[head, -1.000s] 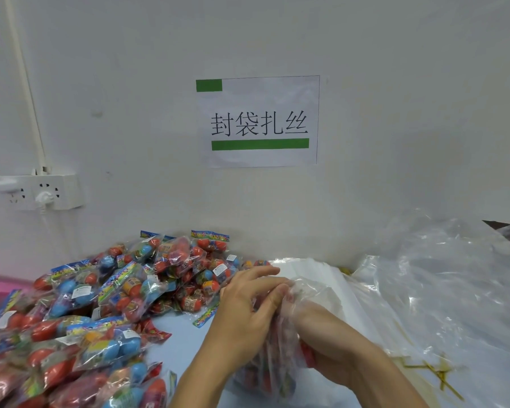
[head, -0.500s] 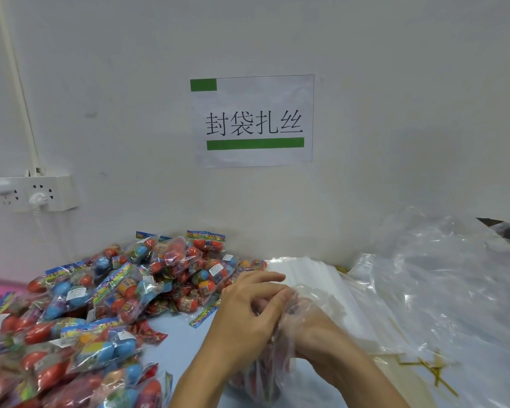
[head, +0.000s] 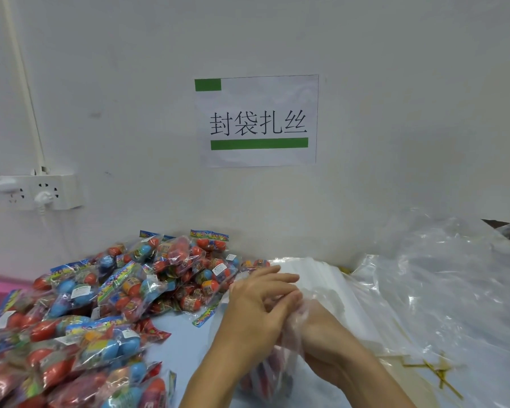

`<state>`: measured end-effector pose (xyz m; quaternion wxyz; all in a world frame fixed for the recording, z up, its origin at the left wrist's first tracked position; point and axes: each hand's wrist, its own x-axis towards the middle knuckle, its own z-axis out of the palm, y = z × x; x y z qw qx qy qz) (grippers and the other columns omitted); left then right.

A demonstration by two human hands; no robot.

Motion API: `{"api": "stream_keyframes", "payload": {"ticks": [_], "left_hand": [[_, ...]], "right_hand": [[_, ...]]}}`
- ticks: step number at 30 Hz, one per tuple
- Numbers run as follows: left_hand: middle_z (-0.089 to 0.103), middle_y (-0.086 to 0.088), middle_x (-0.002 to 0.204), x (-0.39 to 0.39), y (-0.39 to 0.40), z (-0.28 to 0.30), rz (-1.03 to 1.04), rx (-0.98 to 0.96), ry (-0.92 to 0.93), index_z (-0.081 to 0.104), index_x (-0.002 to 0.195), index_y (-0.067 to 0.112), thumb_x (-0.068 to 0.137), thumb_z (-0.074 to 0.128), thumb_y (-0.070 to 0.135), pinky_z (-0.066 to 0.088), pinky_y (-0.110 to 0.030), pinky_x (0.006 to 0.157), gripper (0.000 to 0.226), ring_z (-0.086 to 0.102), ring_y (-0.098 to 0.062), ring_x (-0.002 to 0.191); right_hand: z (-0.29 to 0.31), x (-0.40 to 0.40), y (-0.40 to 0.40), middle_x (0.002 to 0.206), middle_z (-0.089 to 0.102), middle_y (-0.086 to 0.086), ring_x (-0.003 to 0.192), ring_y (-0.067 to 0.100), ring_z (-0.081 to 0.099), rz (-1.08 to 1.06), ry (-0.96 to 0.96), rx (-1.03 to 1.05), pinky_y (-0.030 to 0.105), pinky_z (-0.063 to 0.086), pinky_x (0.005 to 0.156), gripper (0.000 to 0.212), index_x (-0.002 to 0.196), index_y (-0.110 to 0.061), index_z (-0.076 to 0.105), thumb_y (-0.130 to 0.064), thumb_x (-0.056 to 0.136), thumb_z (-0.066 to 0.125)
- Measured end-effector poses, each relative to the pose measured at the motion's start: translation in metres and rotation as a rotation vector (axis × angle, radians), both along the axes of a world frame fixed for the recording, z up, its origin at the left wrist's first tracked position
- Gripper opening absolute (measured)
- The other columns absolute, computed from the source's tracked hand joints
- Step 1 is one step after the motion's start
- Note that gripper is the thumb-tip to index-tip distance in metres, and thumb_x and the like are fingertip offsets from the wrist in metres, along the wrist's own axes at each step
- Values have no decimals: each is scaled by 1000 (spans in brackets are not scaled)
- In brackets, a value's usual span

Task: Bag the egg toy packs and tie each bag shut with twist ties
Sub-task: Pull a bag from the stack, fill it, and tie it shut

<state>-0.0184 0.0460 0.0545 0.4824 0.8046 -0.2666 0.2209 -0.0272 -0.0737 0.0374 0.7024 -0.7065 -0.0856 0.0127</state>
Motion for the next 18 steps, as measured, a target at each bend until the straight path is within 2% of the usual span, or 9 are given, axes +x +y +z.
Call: {"api": "stream_keyframes", "payload": {"ticks": [1, 4, 7, 9, 11, 14, 16, 18], "left_hand": [[72, 18, 109, -1, -2, 1, -25, 6, -18, 82, 93, 19, 88, 73, 10, 38, -23, 110, 13, 53, 4, 123], [73, 18, 108, -4, -6, 1, -73, 43, -31, 82, 92, 17, 88, 73, 10, 37, -9, 101, 13, 53, 8, 120], [72, 17, 109, -3, -5, 0, -68, -25, -2, 82, 94, 19, 88, 73, 12, 38, -3, 92, 13, 54, 8, 118], [72, 19, 110, -1, 0, 0, -36, -101, -2, 80, 98, 24, 91, 70, 18, 39, -7, 96, 13, 55, 8, 117], [71, 20, 107, 5, 7, -3, 49, -181, 34, 77, 104, 27, 96, 62, 26, 45, -19, 98, 17, 60, 5, 110], [66, 18, 118, 18, 21, -10, 232, -187, 191, 67, 112, 35, 99, 56, 32, 47, -33, 102, 17, 58, -3, 114], [58, 16, 130, 22, 27, -17, 209, -120, 327, 60, 122, 40, 95, 59, 42, 44, -32, 105, 27, 52, -6, 121], [53, 17, 135, 22, 23, -21, 128, -70, 377, 57, 125, 44, 94, 57, 52, 42, -32, 107, 33, 50, -3, 122]], "right_hand": [[0, -1, 1, 88, 76, 4, 81, 17, 72, -26, -9, -18, 40, 59, 78, 17, 70, -16, 78, -9, 78, 66], [-5, 2, 1, 86, 74, 13, 86, 31, 72, -137, -26, -100, 52, 57, 84, 28, 71, -14, 69, 9, 87, 65], [-6, 5, 1, 90, 75, 11, 92, 32, 71, -153, -12, -119, 50, 57, 88, 22, 81, -11, 68, 9, 90, 62], [-4, 5, 2, 96, 76, 13, 91, 30, 72, -115, 7, -71, 50, 58, 91, 7, 90, -3, 73, -1, 93, 67], [-2, 7, 4, 89, 76, 14, 80, 28, 72, -101, 27, 16, 49, 59, 89, 18, 92, -1, 78, -18, 92, 72], [1, 7, 5, 90, 77, 18, 89, 38, 73, -142, 66, 22, 56, 56, 92, 25, 89, -1, 78, -25, 91, 74], [0, 8, 5, 92, 77, 18, 93, 38, 73, -160, 70, 36, 56, 56, 92, 25, 91, -2, 78, -27, 91, 74], [-2, 9, 6, 92, 77, 16, 93, 36, 74, -165, 61, 2, 54, 57, 91, 26, 93, -3, 78, -29, 92, 74]]}}
